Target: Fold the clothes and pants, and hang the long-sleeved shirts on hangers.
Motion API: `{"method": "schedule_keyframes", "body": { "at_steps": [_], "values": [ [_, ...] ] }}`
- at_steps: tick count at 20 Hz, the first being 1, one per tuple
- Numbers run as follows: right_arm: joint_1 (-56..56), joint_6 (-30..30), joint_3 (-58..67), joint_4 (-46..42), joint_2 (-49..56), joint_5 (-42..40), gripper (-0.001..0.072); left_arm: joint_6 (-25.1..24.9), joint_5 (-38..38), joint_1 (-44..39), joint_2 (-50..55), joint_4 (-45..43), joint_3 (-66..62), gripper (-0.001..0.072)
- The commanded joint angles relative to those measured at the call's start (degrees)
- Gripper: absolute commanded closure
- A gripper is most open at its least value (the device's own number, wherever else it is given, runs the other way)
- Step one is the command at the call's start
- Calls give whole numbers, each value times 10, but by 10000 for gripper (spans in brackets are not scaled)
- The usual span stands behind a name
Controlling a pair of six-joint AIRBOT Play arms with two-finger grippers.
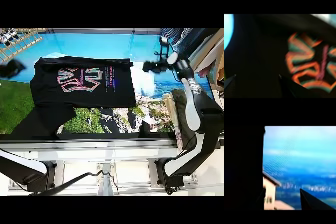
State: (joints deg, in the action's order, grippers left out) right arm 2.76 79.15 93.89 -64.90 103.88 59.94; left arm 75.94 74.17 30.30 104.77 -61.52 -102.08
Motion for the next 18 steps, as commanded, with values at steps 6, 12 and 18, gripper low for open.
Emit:
{"method": "schedule_keyframes", "body": {
  "at_steps": [6,12,18],
  "values": [
    [57,-119,-214,216,-17,215,259,-96,31,96,-187,47,425,159],
    [52,-148,-225,209,-16,197,264,-127,-67,59,-197,50,490,158],
    [5,-146,-225,215,15,169,310,-131,-113,13,-186,50,491,159]
  ]
}}
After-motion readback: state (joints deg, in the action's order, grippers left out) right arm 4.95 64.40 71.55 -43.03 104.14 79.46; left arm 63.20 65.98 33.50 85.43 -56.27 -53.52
